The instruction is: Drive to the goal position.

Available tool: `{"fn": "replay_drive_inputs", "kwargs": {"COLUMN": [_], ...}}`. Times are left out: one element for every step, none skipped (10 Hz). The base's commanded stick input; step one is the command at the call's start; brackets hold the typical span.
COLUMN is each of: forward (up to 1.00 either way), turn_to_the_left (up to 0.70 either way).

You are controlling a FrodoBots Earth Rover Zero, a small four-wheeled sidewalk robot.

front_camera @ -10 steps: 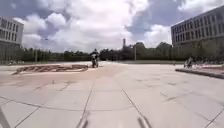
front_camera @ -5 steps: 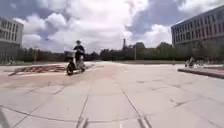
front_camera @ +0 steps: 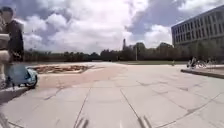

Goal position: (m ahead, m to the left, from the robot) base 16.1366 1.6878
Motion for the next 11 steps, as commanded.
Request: {"fn": "replay_drive_inputs", "kwargs": {"forward": [0.5,0.5,0.5,0.5,0.5,0.5,0.5,0.5,0.5,0.5,0.5], "turn_to_the_left": [0.0,0.0,0.0,0.0,0.0,0.0,0.0,0.0,0.0,0.0,0.0]}}
